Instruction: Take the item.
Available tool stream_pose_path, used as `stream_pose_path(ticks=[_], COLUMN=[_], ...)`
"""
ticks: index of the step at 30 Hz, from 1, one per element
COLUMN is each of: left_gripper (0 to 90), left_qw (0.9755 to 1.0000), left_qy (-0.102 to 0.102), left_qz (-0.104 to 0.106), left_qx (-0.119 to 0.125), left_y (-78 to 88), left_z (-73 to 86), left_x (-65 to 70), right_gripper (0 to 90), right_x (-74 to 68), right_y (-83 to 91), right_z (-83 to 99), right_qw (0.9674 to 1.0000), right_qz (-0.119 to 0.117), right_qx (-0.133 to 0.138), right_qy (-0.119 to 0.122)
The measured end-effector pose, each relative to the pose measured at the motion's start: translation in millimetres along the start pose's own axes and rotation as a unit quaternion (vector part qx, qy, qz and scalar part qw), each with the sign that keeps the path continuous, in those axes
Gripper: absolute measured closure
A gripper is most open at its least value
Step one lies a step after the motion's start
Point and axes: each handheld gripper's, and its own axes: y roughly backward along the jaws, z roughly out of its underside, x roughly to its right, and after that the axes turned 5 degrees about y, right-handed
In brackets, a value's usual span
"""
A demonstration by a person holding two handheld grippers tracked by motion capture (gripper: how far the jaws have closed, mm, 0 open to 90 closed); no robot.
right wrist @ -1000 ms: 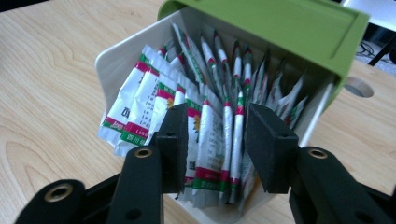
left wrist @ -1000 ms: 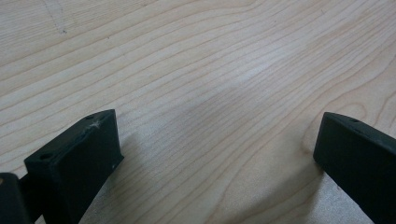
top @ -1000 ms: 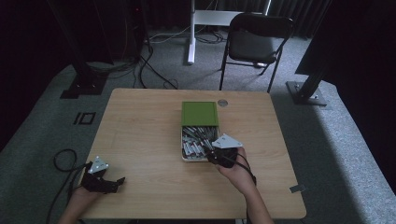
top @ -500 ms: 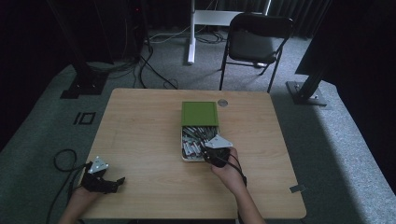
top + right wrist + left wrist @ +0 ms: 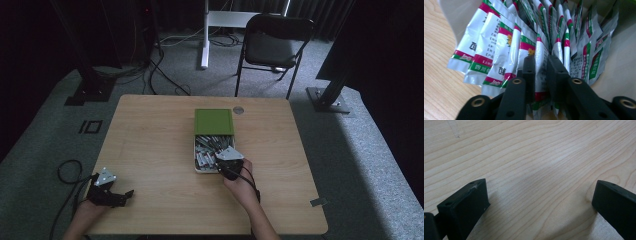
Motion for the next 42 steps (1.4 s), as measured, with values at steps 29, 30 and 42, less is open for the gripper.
stream_pose_path(ticks=[29,30,42], left_gripper=[1.4,1.4,1.4], left_qw=[1.0,1.0,1.0], left_qy=[0.001,-0.001,0.0], left_qz=[0.0,0.0,0.0], left_qx=[0.001,0.001,0.001], left_y=[-0.1,-0.1,-0.1], left_z=[0.0,-0.1,0.0], left_x=[0.1,-0.1,-0.1], right_gripper=[89.0,89.1,89.0], right_x=[24.8,27.1,75.2], right_y=[53.3,55.8,71.9], right_z=[-40.5,-42.4,-50.2], right_qw=[0.9937,0.9931,0.9864], right_qz=[-0.038,-0.035,0.02], right_qx=[0.081,0.088,0.119], right_qy=[-0.067,-0.069,-0.112])
